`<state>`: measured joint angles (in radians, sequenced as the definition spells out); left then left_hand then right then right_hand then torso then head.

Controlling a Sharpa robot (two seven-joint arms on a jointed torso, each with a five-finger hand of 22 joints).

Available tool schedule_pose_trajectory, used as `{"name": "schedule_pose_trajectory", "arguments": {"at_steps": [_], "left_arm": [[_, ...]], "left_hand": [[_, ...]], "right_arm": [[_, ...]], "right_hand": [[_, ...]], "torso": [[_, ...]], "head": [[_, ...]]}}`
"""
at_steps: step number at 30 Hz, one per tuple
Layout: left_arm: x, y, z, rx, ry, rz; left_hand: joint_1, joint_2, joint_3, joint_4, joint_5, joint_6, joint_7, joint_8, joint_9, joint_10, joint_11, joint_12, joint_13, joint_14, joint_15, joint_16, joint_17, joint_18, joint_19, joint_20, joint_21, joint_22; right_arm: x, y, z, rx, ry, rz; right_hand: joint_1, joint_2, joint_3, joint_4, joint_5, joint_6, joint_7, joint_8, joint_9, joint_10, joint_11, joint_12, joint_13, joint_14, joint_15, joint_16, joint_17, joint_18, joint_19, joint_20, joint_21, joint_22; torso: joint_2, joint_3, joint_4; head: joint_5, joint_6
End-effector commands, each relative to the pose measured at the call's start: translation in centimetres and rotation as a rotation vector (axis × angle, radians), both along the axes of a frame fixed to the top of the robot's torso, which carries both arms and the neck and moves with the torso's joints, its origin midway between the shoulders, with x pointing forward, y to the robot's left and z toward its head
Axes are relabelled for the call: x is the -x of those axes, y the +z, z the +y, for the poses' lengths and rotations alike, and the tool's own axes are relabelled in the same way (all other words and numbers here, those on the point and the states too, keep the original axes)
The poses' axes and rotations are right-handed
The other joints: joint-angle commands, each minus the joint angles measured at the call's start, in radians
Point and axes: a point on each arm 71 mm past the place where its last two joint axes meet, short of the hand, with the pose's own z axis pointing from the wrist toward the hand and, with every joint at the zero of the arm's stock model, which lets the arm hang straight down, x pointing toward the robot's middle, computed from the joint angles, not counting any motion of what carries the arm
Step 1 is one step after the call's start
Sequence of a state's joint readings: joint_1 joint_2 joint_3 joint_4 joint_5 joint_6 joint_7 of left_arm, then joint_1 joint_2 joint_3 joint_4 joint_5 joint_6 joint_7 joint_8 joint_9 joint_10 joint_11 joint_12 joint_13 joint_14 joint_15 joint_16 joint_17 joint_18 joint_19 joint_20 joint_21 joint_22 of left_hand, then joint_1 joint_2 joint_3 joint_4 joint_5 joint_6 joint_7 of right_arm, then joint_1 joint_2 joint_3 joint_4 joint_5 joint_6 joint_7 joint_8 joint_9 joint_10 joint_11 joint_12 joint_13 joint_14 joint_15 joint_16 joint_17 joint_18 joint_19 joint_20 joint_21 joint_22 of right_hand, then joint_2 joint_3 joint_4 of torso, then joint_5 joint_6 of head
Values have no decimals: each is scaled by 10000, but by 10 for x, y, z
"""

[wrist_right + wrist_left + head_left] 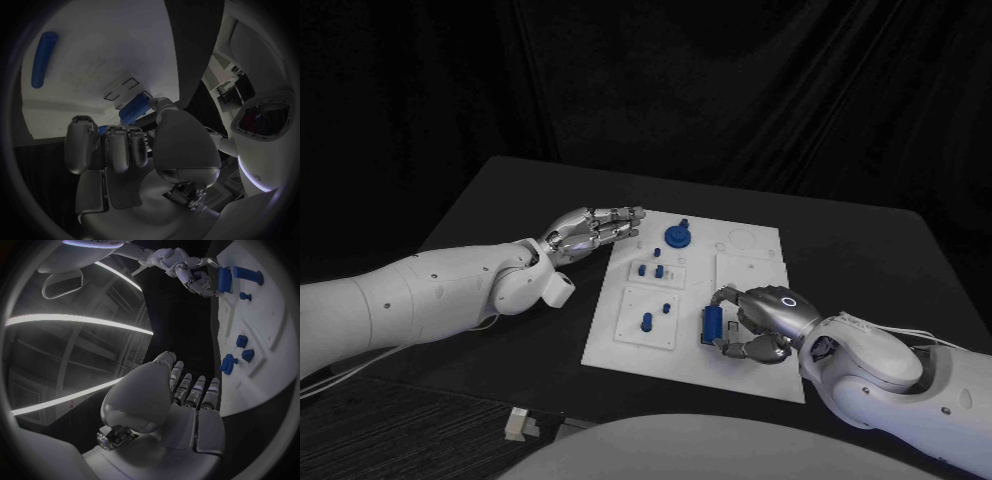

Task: Assemble the parts on the task board

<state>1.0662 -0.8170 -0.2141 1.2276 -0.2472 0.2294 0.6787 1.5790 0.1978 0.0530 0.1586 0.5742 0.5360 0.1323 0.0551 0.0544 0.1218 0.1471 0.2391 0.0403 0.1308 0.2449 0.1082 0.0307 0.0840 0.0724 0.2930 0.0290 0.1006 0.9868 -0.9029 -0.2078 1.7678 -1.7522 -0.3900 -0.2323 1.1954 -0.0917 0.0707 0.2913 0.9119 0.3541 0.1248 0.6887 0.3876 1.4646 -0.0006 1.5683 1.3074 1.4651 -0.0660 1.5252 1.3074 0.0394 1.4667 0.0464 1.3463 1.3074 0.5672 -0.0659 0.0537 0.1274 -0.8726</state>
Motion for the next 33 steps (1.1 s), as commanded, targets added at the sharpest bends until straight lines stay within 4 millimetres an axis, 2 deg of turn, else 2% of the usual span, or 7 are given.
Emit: {"name": "schedule_pose_trajectory", "arguments": {"at_steps": [1,5,14,19,27,28,33], "left_arm": [[1,2,-1,317,-34,-132],[0,2,-1,313,-32,-129],[1,1,-1,302,-26,-119],[0,1,-1,294,-30,-107],[0,1,-1,286,-35,-93],[0,1,-1,285,-35,-91],[1,1,0,281,-28,-90]], "left_hand": [[-35,-65,60,-23,53,-19,40,30,8,19,58,55,0,-10,73,54,13,-138,47,24,-20,-11],[-35,-65,60,-23,53,-19,40,30,8,19,58,55,0,-10,73,54,13,-138,47,24,-20,-11],[-35,-65,60,-23,53,-19,40,30,8,19,58,55,0,-10,73,54,13,-138,47,24,-20,-11],[-35,-65,60,-23,53,-19,40,30,8,19,58,55,0,-10,73,54,13,-138,47,24,-20,-11],[-51,-71,92,-25,48,-15,46,31,8,23,66,62,1,-4,78,63,15,-136,49,24,-20,-12],[-51,-71,92,-25,48,-15,46,31,8,23,66,62,1,-4,78,63,15,-136,49,24,-20,-12],[-51,-71,92,-25,48,-15,46,31,8,23,66,62,1,-4,78,63,15,-136,49,24,-20,-12]], "right_arm": [[2,-3,-1,201,-79,243],[2,-3,-1,260,-103,296],[3,-6,-2,546,-156,503],[3,-7,-3,751,-173,651],[3,-9,-3,963,-247,777],[3,-9,-3,983,-260,787],[2,-10,-5,1050,-370,802]], "right_hand": [[-202,84,79,-16,11,193,-131,-131,-139,1062,103,25,2634,815,85,-81,1517,134,102,37,-84,1932],[-297,86,135,-22,50,167,-87,-321,-332,1062,141,25,2634,806,118,-99,1481,141,88,67,-120,1921],[-376,-5,324,-46,-155,-170,57,-1229,-1219,1062,258,25,2634,768,217,-180,1324,173,27,162,-281,1877],[-440,-40,365,-45,-241,-617,159,-2226,-1906,1062,335,25,2634,754,277,-216,1255,187,6,214,-356,1857],[-481,-69,349,-64,-603,-840,209,-2982,-2421,1062,378,25,2634,722,318,-292,1113,216,-39,266,-499,1818],[-517,-52,286,-54,-1384,-968,201,-3244,-2579,1062,385,25,2634,715,320,-311,1078,222,-48,264,-529,1810],[-497,-20,-51,-59,-3879,-1196,182,-3799,-2933,1062,375,25,2634,675,317,-408,905,260,-113,269,-730,1756]], "torso": [[1,0,-3],[-4,0,-2],[1,-1,1],[0,1,-4],[3,3,-1],[3,1,-2],[4,-1,1]], "head": [[11,0],[8,0],[11,0],[10,0],[25,0],[26,0],[18,0]]}}
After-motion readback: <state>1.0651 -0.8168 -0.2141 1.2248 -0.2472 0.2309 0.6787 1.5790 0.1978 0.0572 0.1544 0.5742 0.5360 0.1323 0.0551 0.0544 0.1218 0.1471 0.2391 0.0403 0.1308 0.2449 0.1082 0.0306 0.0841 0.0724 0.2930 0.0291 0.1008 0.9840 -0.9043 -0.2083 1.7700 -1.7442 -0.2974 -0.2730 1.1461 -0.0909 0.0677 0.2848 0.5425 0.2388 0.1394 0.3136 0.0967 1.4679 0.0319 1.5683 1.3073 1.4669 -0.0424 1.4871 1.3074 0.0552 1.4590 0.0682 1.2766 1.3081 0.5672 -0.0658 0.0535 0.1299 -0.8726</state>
